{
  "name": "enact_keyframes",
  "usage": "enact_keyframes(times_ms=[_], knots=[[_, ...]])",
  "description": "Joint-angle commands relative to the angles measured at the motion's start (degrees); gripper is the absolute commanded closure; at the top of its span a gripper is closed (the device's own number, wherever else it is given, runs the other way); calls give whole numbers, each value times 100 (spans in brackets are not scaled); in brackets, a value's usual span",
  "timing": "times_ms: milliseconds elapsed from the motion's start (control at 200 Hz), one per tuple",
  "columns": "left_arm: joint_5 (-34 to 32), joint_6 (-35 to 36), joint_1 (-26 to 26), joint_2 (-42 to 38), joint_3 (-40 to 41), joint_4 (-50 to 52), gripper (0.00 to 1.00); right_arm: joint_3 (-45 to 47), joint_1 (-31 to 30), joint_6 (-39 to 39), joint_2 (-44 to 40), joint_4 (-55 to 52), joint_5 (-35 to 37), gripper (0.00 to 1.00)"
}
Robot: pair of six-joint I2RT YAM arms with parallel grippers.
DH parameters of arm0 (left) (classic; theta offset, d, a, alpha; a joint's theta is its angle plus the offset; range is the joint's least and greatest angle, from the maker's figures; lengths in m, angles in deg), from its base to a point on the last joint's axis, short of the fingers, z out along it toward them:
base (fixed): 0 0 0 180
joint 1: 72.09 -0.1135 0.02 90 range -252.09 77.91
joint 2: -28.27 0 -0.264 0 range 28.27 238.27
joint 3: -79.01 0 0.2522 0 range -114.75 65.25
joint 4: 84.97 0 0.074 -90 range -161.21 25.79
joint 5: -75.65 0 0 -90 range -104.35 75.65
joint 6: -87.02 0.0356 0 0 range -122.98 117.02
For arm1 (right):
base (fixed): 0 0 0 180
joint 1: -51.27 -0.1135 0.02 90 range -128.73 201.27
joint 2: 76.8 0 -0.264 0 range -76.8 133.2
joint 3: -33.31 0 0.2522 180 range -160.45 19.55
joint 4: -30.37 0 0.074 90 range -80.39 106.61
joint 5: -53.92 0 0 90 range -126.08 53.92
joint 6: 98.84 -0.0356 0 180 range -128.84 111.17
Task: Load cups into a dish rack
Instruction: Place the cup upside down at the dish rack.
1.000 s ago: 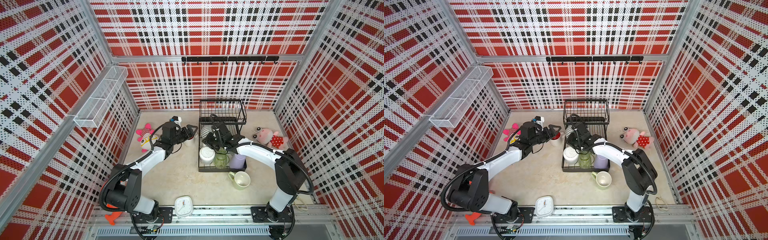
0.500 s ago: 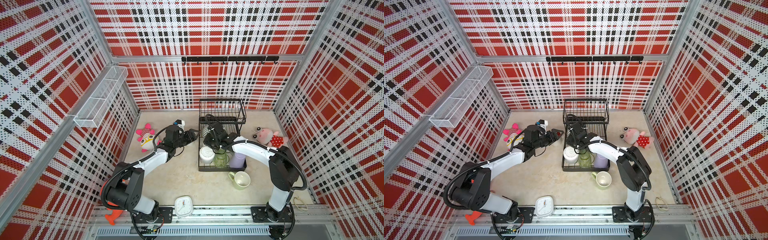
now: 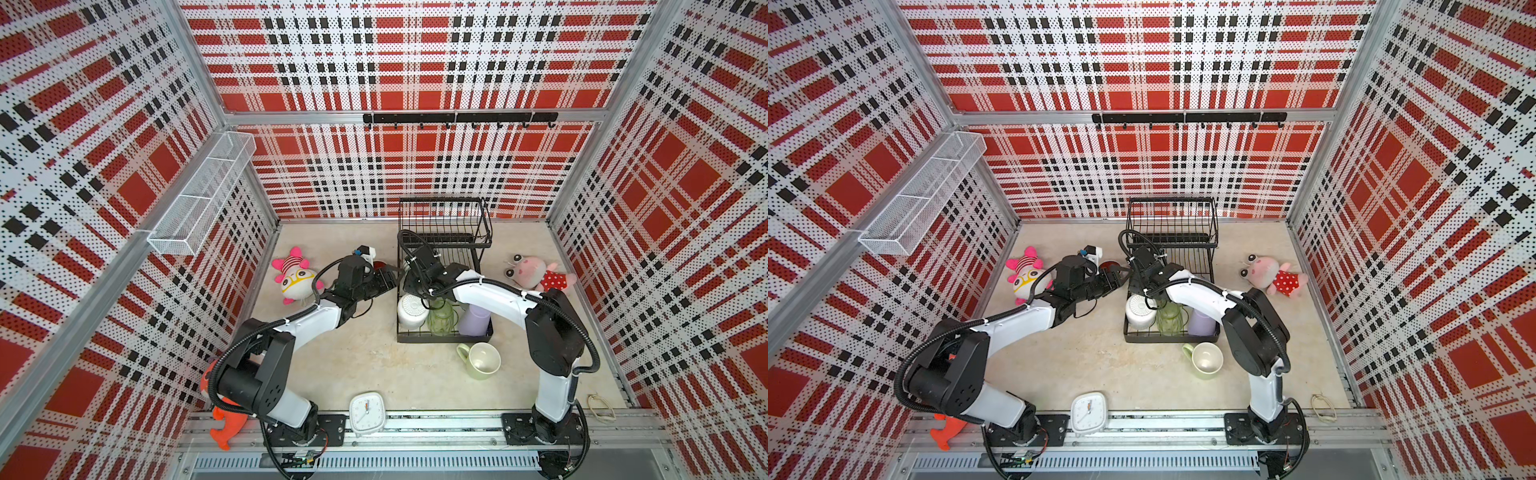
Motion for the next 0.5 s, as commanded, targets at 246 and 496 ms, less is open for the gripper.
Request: enact_keyframes(times_ms=[246,496], knots=[[-43,20,170,-8,229,-182,42,-146,-71,794,-35,-143,30,100],[-118,102,446,50,409,-227,47,-441,-119,906,-105,-364,61,100]])
